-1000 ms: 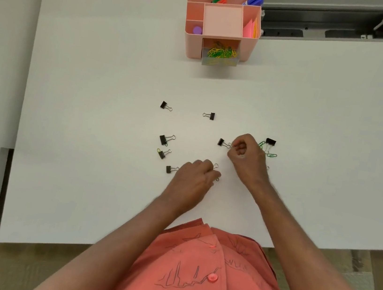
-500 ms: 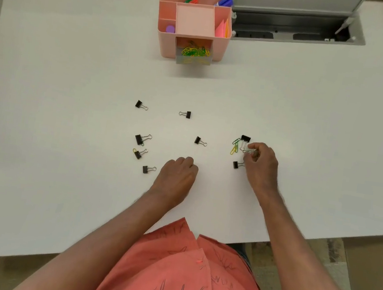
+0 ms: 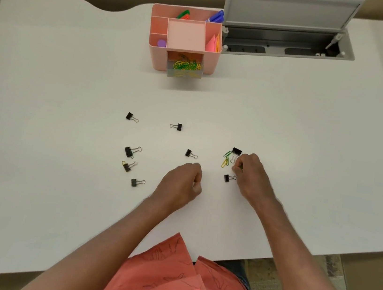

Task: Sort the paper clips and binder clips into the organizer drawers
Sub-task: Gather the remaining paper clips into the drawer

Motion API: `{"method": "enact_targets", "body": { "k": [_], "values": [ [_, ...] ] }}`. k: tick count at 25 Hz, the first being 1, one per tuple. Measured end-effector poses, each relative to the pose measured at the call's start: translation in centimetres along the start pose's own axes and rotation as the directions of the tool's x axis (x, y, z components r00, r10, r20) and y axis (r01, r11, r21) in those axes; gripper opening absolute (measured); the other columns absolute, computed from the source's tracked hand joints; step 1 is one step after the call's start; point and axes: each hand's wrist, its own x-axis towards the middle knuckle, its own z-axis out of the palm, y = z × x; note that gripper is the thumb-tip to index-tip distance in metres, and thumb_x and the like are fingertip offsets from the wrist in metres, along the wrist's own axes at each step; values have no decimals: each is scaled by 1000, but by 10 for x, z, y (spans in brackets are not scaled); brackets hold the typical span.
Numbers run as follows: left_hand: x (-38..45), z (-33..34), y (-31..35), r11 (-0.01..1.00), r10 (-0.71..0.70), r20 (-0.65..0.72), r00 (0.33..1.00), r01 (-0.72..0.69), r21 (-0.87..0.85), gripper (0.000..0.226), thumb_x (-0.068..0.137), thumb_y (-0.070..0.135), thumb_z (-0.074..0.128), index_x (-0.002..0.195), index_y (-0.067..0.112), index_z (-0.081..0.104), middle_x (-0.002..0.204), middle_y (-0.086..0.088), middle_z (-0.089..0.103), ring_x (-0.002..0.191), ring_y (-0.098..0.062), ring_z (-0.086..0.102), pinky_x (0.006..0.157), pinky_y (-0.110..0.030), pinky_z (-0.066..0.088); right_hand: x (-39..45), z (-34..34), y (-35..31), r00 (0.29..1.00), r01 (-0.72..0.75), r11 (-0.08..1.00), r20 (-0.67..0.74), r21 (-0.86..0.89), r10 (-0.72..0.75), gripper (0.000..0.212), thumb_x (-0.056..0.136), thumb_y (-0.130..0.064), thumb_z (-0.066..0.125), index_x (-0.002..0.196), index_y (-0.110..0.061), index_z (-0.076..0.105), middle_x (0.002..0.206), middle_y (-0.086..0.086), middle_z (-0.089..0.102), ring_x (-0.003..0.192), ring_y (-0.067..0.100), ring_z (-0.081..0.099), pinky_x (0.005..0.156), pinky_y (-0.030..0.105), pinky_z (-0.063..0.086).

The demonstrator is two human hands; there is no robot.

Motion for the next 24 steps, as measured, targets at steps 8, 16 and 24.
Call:
{"method": "enact_targets", "body": {
  "k": [8,16,24],
  "values": [
    [60,27,44,910,-246,-111,963,190,-368,14,94,13,62,106,18,69,92,7,67,80,-12,62,72,-30,52,2,-15,9,973,-229,778,103,586,208,15,92,-11,60,93,-18,73,81,3,67,71,12,63,73,28,56],
    [72,39,60,963,-267,-144,953,260,-66,19,94,20,66,111,13,65,108,-4,66,97,-25,63,81,-39,52,12,-25,6,971,-238,693,160,681,177,9,89,-13,60,88,-13,69,80,1,66,74,15,61,72,29,55],
    [77,37,76,934,-330,-189,925,349,80,14,92,3,52,81,12,52,86,-5,48,73,-24,49,56,-31,29,36,-17,3,940,331,941,110,-74,-322,39,93,-27,70,131,-22,63,101,-2,56,98,18,58,82,35,50]
  ]
}}
